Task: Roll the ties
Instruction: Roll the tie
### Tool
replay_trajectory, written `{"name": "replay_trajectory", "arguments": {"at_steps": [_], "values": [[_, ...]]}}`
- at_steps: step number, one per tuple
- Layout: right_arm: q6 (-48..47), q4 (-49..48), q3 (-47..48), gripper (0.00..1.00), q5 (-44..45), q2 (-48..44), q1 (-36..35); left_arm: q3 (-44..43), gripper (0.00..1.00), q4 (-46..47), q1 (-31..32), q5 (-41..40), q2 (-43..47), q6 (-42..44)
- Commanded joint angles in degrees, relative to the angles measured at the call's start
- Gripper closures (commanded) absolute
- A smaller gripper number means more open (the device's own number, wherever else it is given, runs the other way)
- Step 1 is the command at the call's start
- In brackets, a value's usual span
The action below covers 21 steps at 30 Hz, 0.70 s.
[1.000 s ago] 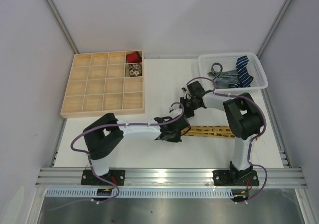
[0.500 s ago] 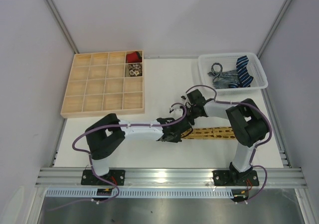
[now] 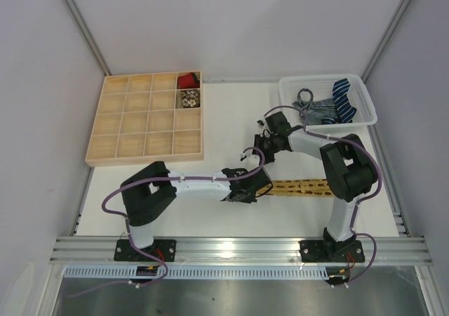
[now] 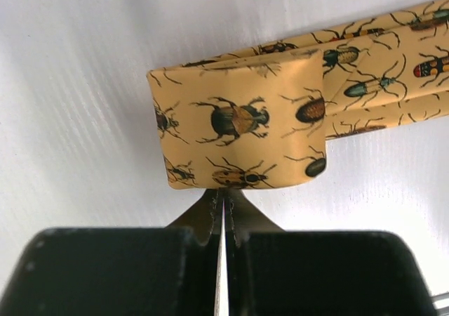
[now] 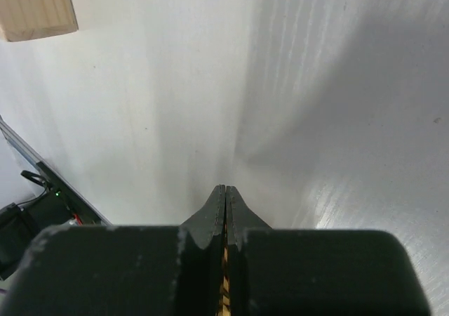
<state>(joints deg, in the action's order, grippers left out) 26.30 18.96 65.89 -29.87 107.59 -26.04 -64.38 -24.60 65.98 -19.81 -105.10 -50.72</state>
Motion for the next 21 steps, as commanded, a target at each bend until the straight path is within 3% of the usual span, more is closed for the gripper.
{"name": "replay_trajectory", "arguments": {"at_steps": [1, 11, 21], "values": [[-0.64, 0.73, -1.28, 1.00, 0.34, 0.34, -0.32, -1.10, 1.00, -0.10, 1.52, 1.44, 0.25, 0.71], [1.91, -3.93, -12.18, 0.99, -0.63, -4.58, -4.10, -4.61, 0.99, -0.98, 1.52, 0.21, -3.18, 1.24], [-0.29, 0.72, -3.58, 1.00, 0.07, -3.61, 0.11, -0.15, 1.00, 1.83, 1.52, 2.14, 0.50, 2.46]]}}
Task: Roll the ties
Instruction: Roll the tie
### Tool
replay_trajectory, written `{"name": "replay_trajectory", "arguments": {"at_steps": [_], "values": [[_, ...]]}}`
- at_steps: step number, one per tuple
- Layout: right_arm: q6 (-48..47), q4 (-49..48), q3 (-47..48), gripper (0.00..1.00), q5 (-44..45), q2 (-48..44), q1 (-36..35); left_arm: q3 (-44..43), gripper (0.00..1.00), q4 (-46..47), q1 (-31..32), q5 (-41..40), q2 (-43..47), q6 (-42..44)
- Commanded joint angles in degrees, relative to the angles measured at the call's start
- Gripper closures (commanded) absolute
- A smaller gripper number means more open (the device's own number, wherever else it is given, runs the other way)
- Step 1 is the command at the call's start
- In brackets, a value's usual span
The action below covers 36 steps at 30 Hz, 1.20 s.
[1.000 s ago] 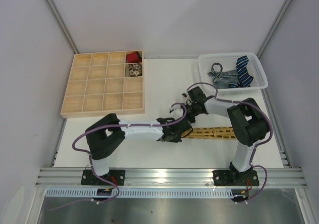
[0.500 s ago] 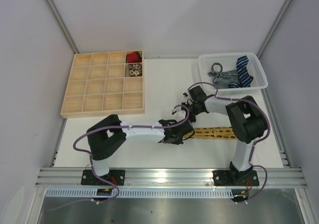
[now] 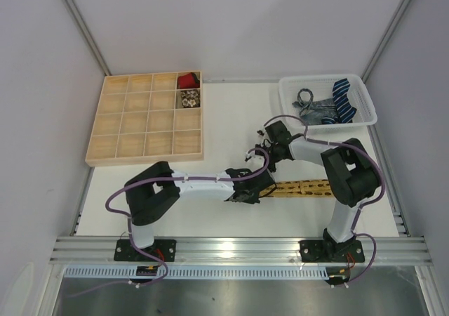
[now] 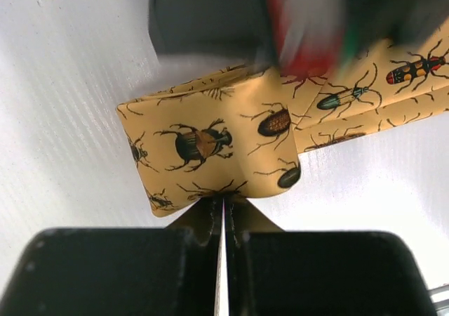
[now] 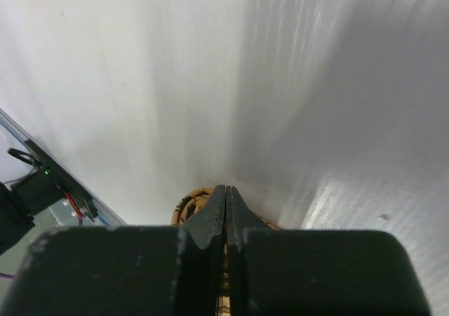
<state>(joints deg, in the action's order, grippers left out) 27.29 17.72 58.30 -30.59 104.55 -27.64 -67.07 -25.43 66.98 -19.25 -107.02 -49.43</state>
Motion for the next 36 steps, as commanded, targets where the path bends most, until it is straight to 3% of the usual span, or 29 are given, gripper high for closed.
{"name": "replay_trajectory", "arguments": {"at_steps": [1, 10, 14, 17, 19, 23, 28, 36], "values": [[-1.62, 2.49, 5.40, 0.99, 0.88, -0.75, 2.06, 3.34, 1.00, 3.19, 0.52, 2.54, 3.56, 1.53], [-1.71, 6.02, 3.75, 0.98, 0.62, -9.43, 2.24, 15.38, 0.80, 6.10, 0.35, 4.66, 22.37, 2.94], [-0.66, 6.28, 0.94, 0.96, -1.92, -14.10, 1.36, 19.51, 0.71, 7.57, -6.31, 11.66, 29.05, 1.80], [0.13, 4.61, -2.84, 0.92, -3.78, -17.18, 1.18, 23.99, 0.53, 11.26, -10.53, 16.32, 34.15, 1.35], [-0.30, 5.40, -3.54, 0.90, -3.95, -17.37, 1.10, 24.88, 0.50, 12.33, -12.57, 18.01, 35.82, 1.35], [-0.04, 4.44, -4.51, 0.75, -4.39, -17.54, 0.57, 26.72, 0.46, 14.26, -17.66, 22.75, 36.71, 0.83], [1.62, 3.03, -5.48, 0.79, -4.21, -17.45, -0.57, 29.89, 0.45, 21.10, -21.27, 30.21, 35.83, -1.81], [1.36, 1.01, -8.99, 0.79, -2.81, -15.26, -0.75, 30.33, 0.41, 26.99, -22.68, 35.41, 29.87, -4.53]]}}
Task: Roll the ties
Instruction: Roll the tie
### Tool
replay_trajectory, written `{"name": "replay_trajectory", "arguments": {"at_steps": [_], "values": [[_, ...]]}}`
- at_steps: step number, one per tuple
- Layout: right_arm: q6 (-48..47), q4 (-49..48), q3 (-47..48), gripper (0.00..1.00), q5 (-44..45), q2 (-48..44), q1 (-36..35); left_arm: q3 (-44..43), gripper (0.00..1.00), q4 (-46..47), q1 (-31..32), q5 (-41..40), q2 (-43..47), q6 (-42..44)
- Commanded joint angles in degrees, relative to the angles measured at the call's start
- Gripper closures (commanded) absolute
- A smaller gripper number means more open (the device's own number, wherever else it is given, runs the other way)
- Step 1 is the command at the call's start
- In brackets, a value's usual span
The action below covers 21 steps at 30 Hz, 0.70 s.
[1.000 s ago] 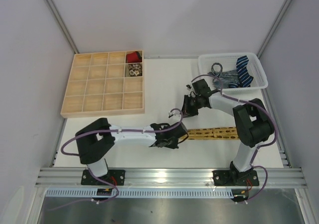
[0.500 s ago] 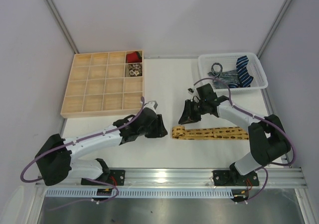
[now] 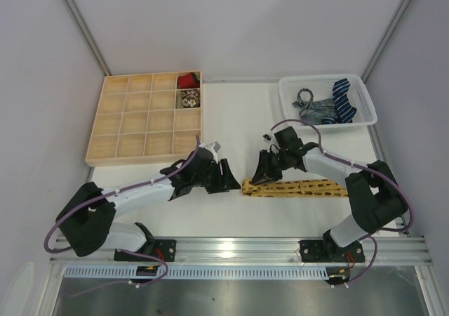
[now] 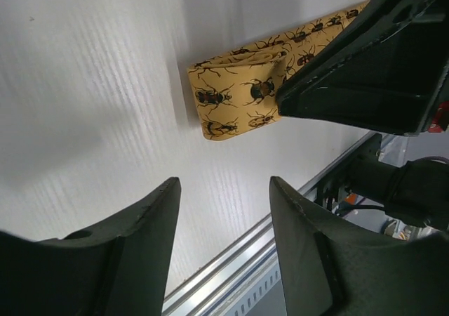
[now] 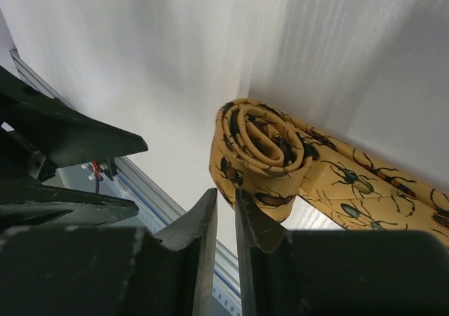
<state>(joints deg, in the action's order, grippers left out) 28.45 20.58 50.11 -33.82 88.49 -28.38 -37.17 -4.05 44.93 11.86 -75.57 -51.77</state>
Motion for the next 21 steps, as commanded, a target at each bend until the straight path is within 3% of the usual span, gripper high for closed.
{"name": "replay_trajectory", "arguments": {"at_steps": [1, 9, 21], "values": [[0.21, -2.12, -1.06, 0.78, 0.69, 0.98, -0.01, 0.43, 0.41, 6.42, -0.89, 4.66, -2.12, -2.46], [-1.28, -1.33, -4.32, 0.77, 4.20, 0.19, 0.96, 0.69, 0.34, 11.43, -1.68, 9.06, -6.69, -4.92], [-3.92, -0.19, -4.93, 0.76, 5.08, -0.25, 3.77, -2.91, 0.33, 15.92, -1.77, 14.16, -16.80, -5.10]]}}
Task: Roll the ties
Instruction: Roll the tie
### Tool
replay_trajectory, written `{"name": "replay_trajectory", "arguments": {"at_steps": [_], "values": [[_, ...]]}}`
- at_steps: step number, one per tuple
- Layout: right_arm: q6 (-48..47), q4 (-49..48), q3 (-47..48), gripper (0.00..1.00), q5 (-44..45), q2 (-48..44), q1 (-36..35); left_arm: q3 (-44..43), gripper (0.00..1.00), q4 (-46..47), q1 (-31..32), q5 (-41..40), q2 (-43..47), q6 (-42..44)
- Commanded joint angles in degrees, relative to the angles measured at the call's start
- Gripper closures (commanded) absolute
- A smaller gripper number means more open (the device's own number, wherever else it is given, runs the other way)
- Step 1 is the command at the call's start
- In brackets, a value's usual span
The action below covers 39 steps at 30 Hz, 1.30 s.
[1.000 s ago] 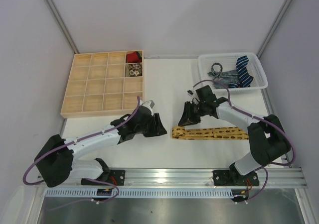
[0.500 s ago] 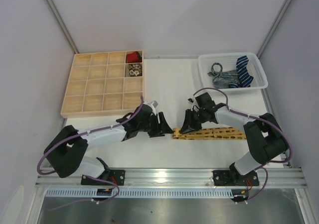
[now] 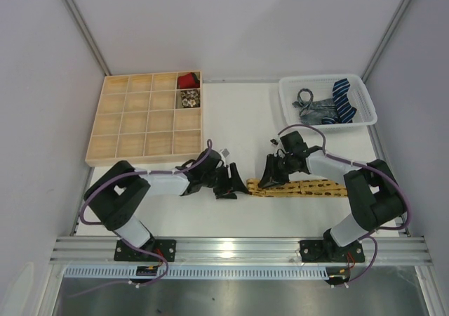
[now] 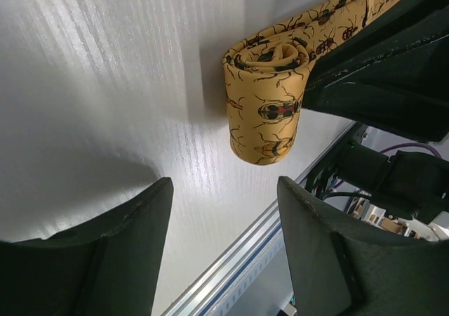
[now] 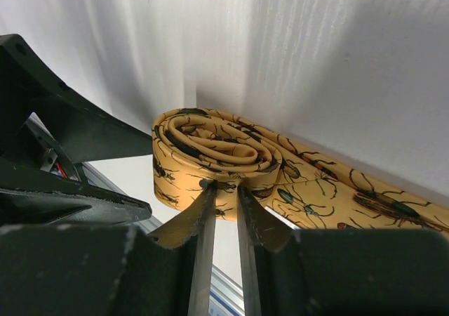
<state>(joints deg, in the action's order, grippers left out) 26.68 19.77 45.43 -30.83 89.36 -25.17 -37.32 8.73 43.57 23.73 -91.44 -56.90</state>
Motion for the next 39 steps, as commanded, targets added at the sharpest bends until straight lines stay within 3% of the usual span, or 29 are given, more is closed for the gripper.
{"name": "replay_trajectory", "arguments": {"at_steps": [1, 11, 18, 27, 39], "values": [[-2.42, 0.71, -0.17, 0.76, 2.09, -0.95, 0.65, -2.84, 0.33, 3.39, -0.42, 2.38, -1.11, -0.13], [-2.86, 0.18, -0.60, 0.76, 0.77, -0.07, 0.91, -6.35, 0.30, 2.96, -0.42, 1.33, -3.39, -1.36], [-3.03, 0.18, -0.52, 0.76, 0.86, -0.42, 0.82, -10.84, 0.23, -4.77, -0.51, -1.30, -7.17, -4.26], [-2.95, -0.26, -0.96, 0.76, 0.86, -0.50, 0.82, -10.67, 0.24, -5.57, 0.02, -1.58, -9.81, -7.96], [-2.95, -0.35, -0.78, 0.76, 0.77, -0.59, 0.91, -13.66, 0.34, -4.43, 2.04, -1.84, -13.94, -10.33]]}}
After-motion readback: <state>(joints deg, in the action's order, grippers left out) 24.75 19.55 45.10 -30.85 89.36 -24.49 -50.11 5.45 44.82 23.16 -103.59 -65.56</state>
